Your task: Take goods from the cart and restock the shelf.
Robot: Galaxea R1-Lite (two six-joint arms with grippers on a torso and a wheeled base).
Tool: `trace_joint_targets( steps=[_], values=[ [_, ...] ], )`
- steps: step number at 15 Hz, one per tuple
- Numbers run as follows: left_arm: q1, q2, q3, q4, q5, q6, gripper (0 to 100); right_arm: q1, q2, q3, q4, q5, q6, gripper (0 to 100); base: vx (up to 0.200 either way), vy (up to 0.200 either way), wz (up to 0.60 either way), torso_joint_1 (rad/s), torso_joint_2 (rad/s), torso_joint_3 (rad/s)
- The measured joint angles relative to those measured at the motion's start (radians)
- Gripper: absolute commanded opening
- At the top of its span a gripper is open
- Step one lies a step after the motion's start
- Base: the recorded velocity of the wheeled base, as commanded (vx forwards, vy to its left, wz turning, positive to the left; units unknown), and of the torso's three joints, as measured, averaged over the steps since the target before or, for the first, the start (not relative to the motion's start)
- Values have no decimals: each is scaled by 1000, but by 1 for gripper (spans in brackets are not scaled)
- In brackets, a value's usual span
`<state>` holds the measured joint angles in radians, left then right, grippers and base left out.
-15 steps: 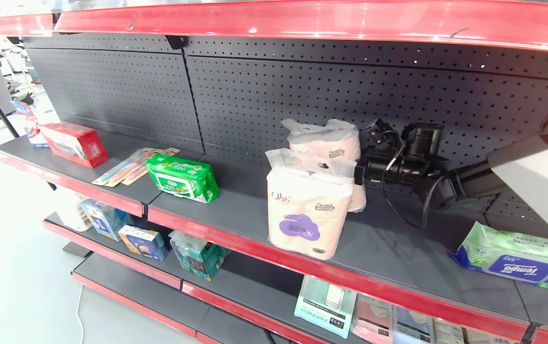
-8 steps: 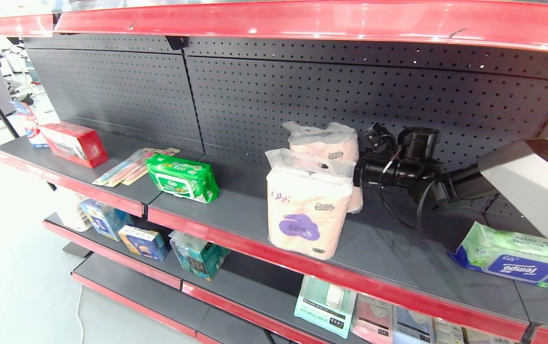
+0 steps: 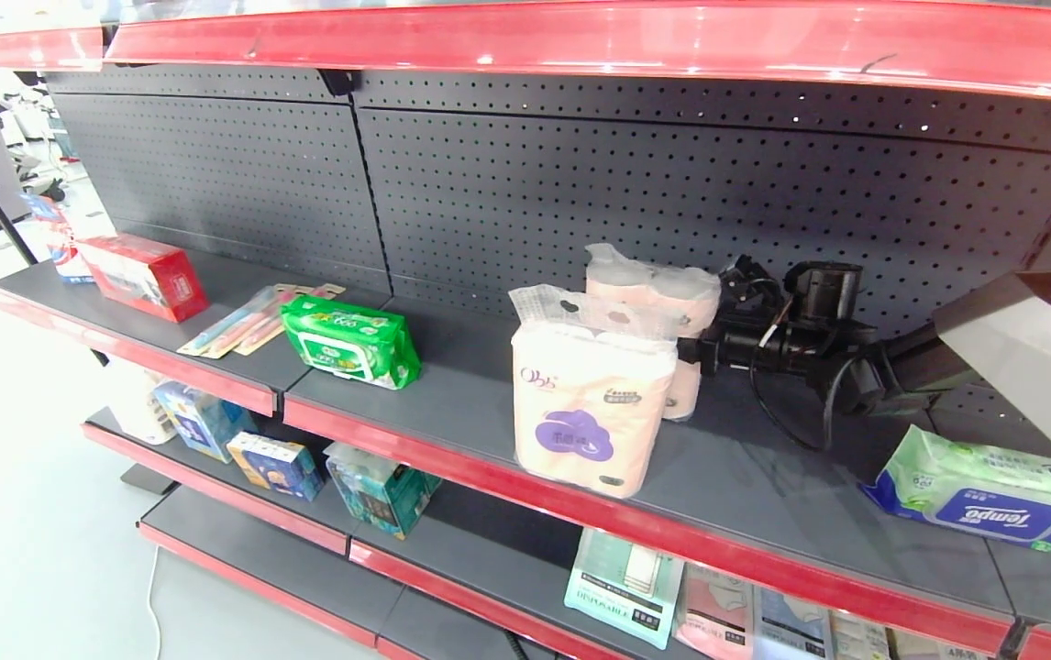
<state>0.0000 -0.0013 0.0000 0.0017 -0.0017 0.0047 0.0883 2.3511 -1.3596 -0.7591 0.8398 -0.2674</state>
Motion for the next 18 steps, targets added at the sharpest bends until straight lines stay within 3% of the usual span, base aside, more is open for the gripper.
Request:
trace_joint_targets(
  steps=[8,18],
  values=[
    [0,0,0,0,0,0,100,-46,-46,148,-9,122,-154,0,0,0,0,0,0,0],
    [0,0,0,0,0,0,100,7,-52,145,-2,122,-124,0,0,0,0,0,0,0]
  ],
)
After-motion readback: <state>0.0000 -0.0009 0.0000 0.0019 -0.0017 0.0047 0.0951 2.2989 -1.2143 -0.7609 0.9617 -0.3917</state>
